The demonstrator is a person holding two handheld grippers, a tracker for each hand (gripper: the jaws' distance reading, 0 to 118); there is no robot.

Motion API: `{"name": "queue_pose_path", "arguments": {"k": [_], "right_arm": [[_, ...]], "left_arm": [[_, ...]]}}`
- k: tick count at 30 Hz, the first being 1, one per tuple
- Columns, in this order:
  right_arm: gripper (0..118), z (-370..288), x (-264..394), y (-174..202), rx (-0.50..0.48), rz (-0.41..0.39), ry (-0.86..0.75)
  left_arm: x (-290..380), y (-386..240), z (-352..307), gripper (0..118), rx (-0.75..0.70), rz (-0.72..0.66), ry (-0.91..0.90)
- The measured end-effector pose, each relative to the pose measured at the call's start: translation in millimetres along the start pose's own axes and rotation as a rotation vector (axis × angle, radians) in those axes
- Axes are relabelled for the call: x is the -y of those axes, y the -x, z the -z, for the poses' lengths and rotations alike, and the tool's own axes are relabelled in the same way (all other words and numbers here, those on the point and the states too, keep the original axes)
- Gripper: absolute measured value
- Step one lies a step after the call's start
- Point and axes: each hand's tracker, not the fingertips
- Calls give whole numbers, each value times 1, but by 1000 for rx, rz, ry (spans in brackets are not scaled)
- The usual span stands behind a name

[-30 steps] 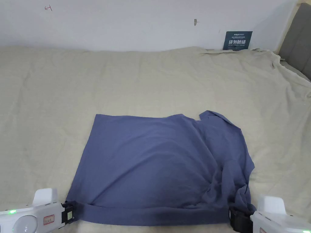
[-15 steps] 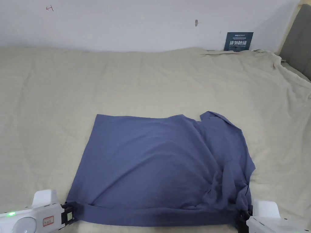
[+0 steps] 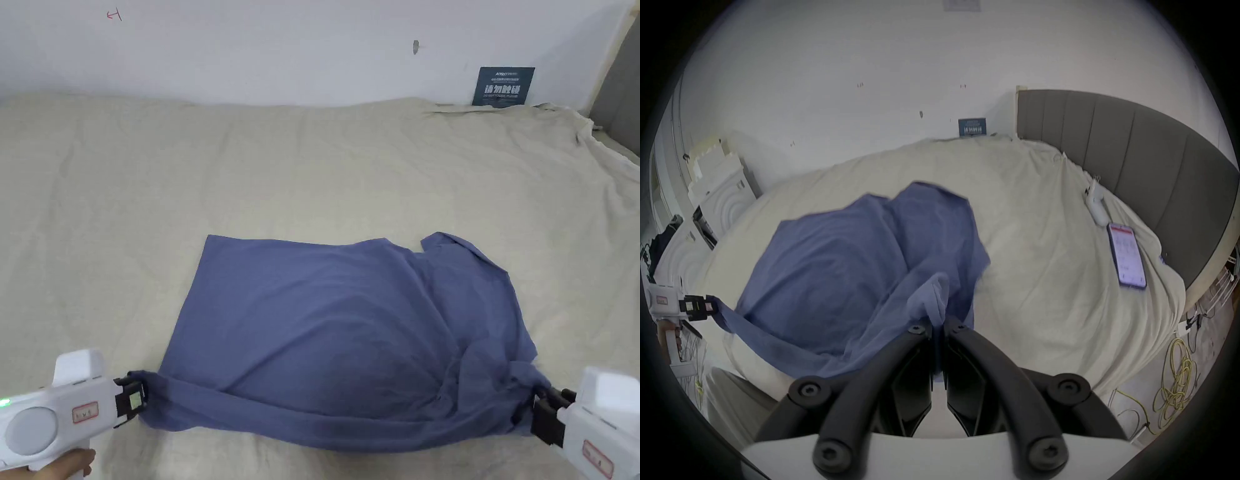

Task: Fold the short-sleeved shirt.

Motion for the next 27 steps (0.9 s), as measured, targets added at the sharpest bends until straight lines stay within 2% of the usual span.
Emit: {"name": "queue_pose_path", "arguments": {"k": [6, 12, 21, 27], "right_arm": [[3, 14, -40, -4, 15, 10, -57], [3, 53, -70, -8, 15, 17, -43], [3, 125, -81, -14, 64, 5, 81], [3, 160, -69, -21, 99, 52, 182]], "left_arm": [[-42, -2, 10, 0, -22, -9, -60], [-79, -9, 39, 0, -15, -31, -72], [-102, -30, 113, 0, -94, 82, 35], [-94, -34, 146, 0, -124, 89, 98]]}}
